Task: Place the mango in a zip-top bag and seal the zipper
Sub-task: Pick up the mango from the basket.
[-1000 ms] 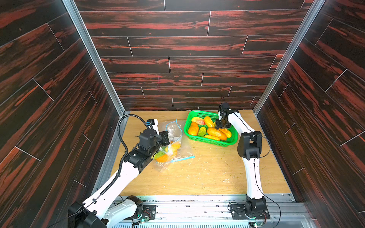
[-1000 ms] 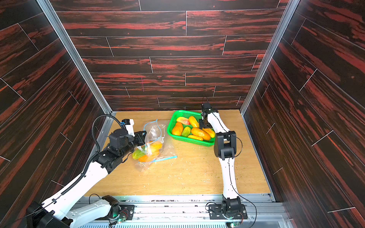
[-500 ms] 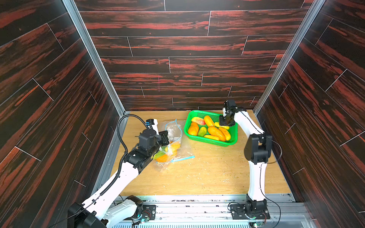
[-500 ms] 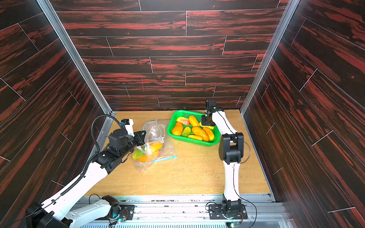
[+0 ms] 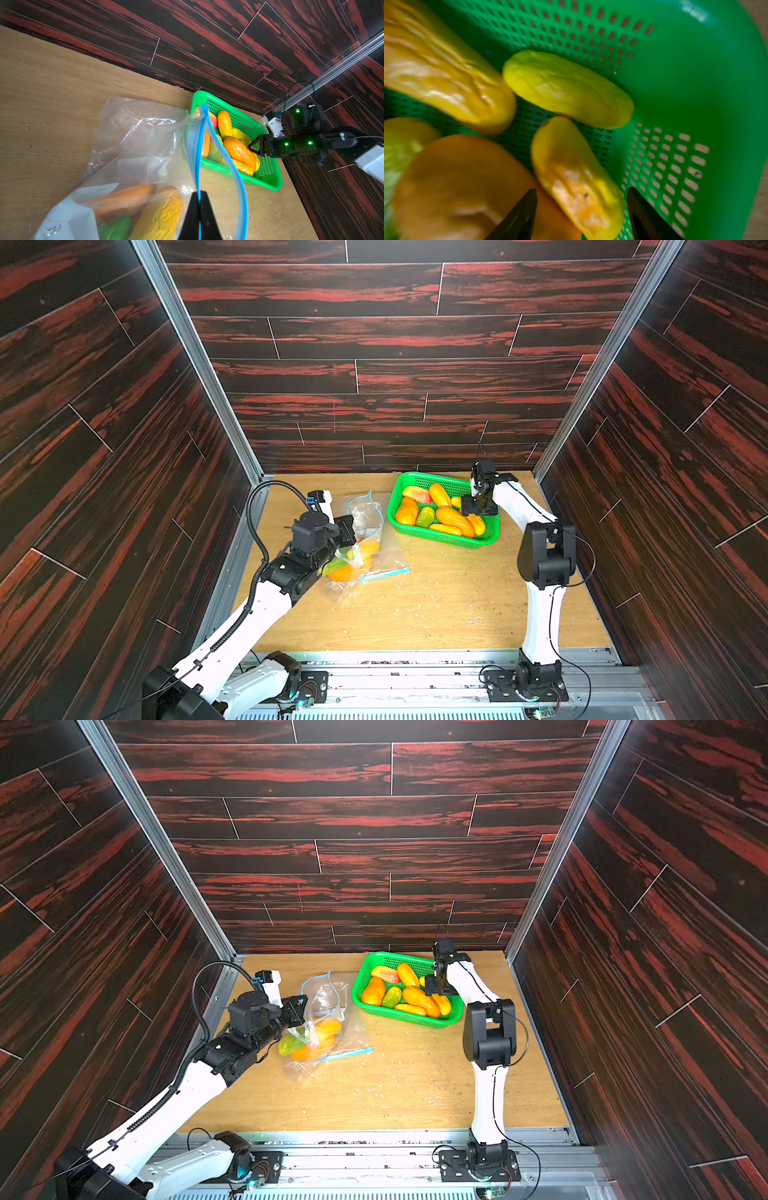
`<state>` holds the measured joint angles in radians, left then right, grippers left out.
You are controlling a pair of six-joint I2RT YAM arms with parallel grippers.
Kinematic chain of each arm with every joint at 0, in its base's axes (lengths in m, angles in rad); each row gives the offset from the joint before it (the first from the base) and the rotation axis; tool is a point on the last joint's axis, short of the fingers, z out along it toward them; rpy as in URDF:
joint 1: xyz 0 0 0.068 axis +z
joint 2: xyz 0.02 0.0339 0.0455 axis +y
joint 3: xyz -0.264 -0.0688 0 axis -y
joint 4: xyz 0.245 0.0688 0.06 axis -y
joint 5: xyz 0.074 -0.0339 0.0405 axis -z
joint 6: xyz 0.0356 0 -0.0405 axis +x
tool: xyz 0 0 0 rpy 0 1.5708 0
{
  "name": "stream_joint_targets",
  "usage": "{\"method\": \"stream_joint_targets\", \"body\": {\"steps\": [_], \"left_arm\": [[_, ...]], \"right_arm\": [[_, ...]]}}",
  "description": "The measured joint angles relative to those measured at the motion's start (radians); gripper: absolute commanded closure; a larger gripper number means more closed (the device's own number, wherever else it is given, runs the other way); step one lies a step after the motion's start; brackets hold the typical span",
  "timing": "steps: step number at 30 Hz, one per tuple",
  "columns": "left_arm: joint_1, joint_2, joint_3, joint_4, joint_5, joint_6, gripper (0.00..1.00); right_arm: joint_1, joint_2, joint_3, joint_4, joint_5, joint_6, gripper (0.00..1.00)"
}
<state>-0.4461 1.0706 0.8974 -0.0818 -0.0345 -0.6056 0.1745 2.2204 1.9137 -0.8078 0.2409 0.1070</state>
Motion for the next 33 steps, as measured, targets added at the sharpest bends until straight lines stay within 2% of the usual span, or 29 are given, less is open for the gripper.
{"method": "stream_joint_targets", "body": {"steps": [8,23,25,30,33], "left_arm": [[0.000,0.000,0.000,0.000,0.000,0.000,1.00],[0.000,0.000,0.000,0.000,0.000,0.000,1.00],[0.000,0.000,0.000,0.000,0.000,0.000,1.00],[0.000,0.000,-0.004,0.005,0.000,0.000,1.00],[0.000,0.000,-0.013,0.007,-0.001,0.000,1.00]], "right_arm": [[-0.002,0.087,0.105,-0.027,-0.026,-0.026,0.19],[-0.002,0.138,0.144,-0.093,-0.082,-0.006,0.16],[0.000,0.144,0.151,-0.106,-0.072,0.000,0.19],[0.005,0.151,0.154,-0.115,-0.054,0.008,0.41],[0.010,0.151,0.154,-0.123,-0.053,0.008,0.50]]}}
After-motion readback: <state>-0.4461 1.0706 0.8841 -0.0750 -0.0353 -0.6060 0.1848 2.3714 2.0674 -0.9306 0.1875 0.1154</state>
